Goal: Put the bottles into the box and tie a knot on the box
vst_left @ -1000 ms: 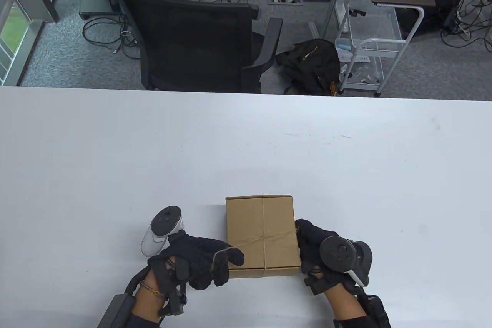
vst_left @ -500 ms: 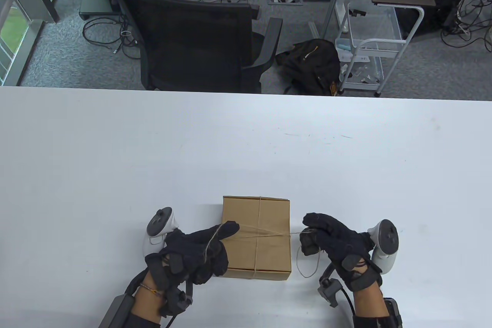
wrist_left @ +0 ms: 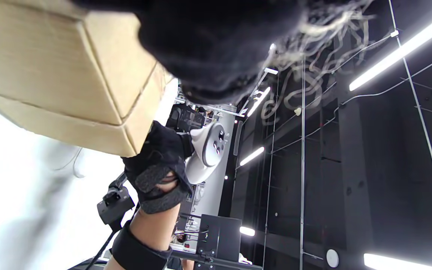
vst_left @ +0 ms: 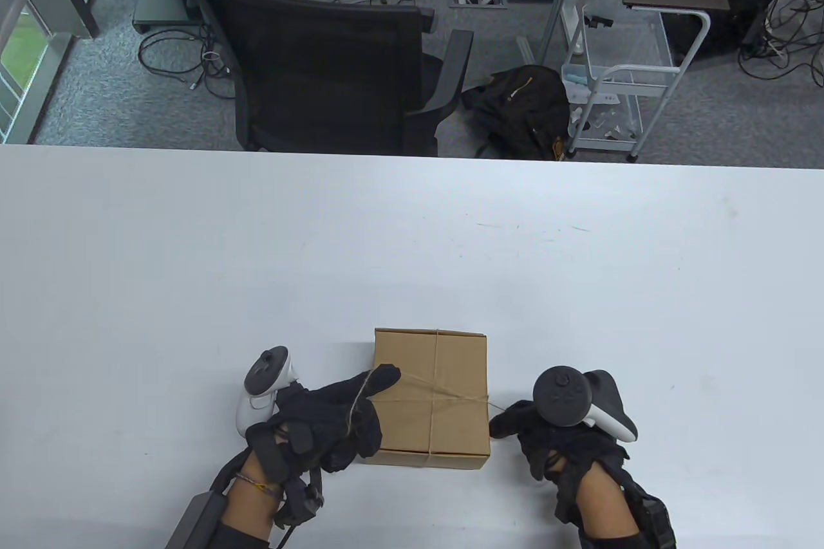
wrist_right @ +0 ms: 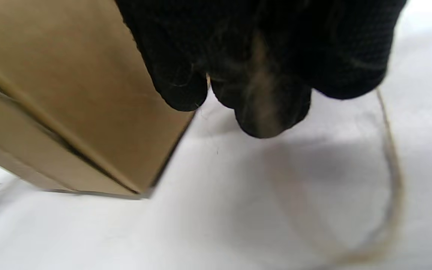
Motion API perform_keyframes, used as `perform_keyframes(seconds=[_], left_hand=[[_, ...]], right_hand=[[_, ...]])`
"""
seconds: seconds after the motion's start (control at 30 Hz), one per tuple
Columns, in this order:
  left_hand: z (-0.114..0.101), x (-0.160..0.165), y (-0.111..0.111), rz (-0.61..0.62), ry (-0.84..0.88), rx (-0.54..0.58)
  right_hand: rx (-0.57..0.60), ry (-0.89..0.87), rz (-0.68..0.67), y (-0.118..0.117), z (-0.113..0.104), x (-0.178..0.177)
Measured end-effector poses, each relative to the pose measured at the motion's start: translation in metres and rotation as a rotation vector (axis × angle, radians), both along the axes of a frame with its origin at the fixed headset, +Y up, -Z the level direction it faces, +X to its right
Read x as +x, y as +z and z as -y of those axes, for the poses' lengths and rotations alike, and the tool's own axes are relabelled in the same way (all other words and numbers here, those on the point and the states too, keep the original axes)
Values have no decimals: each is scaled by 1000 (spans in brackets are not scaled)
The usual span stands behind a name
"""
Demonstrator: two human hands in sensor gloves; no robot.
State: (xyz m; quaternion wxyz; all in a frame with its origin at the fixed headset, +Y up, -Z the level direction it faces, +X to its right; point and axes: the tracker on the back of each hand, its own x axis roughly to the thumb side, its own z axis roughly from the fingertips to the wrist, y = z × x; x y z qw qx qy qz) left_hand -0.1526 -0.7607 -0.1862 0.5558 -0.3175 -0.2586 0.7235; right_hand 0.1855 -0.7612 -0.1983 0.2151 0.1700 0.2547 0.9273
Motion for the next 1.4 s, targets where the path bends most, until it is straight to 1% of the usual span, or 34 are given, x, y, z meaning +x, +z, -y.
perform_keyframes(seconds=[0.03,0.07,0.13,0.17,0.2,0.27,0.3,0.37,0.4,0.43,0.5,0.53,0.57,0.63,0.67,0.7,0.73,0.77,0.8,0.83,0.9,0.93,0.97,1.03,1.1,1.13,1.17,1.2,1.23,1.3,1.37,1.4], left_hand=[[0,0,0,-1,0,2],[0,0,0,-1,2,1],[0,-2,-1,-4,0,4],[0,-2,-1,-6,-1,0],[0,-2,-2,-8,-3,-3],[0,-2,-2,-8,-3,-5],[0,-2,-2,-6,-1,-2],[0,-2,-2,-12,9,-7],[0,-2,-2,-15,7,-7],[0,-2,-3,-14,3,-5],[-1,-2,-3,-20,2,-3],[-1,-2,-3,-25,5,-4],[-1,-1,-3,-29,5,-13],[0,-1,-3,-38,-12,-14],[1,0,-4,-44,-17,-14],[1,0,-4,-55,-26,-26],[2,0,-4,-63,-30,-30],[2,1,-4,-74,-41,-36],[3,1,-4,-80,-59,-46],[3,1,-4,-99,-86,-52],[3,2,-4,-109,-132,-61],[3,3,-3,-120,-146,-69],[3,3,-3,-126,-163,-77],[2,4,-3,-131,-206,-65],[0,3,-2,-138,-230,-81],[-1,3,-1,-149,-270,-83],[-3,3,-1,-163,-288,-78],[-5,4,0,-171,-305,-72],[-7,5,0,-178,-333,-60],[-15,7,2,-195,-383,2],[-30,11,6,-265,-530,170],[-40,16,10,-307,-613,320]], right_hand=[[-10,23,15,-3,3,0],[20,21,71,-3,3,0],[155,-21,197,-5,5,0],[183,-28,257,-4,6,0],[224,-54,379,-3,5,2],[228,-146,470,-3,6,3],[263,-184,533,-3,7,2],[311,-215,537,-3,7,-1],[354,-204,542,-2,4,-1],[434,-202,538,-1,0,-2],[517,-246,501,0,-2,-5],[502,-281,470,-1,-3,-6],[484,-354,430,0,-3,-7],[508,-430,417,2,-6,-9],[521,-472,348,1,-8,-11],[557,-537,246,1,-10,-15],[567,-552,204,1,-12,-16],[572,-563,125,2,-15,-20],[586,-566,80,4,-17,-23],[614,-556,-2,5,-20,-27],[631,-508,-118,10,-24,-38],[634,-493,-152,12,-26,-42],[611,-480,-191,14,-27,-47],[611,-472,-230,18,-28,-53],[591,-434,-274,21,-28,-58],[605,-430,-290,21,-29,-59],[603,-438,-282,21,-29,-60],[569,-442,-295,22,-29,-62],[541,-433,-305,22,-28,-63],[548,-423,-290,22,-27,-63],[517,-442,-281,21,-27,-63],[490,-459,-269,21,-25,-63]])
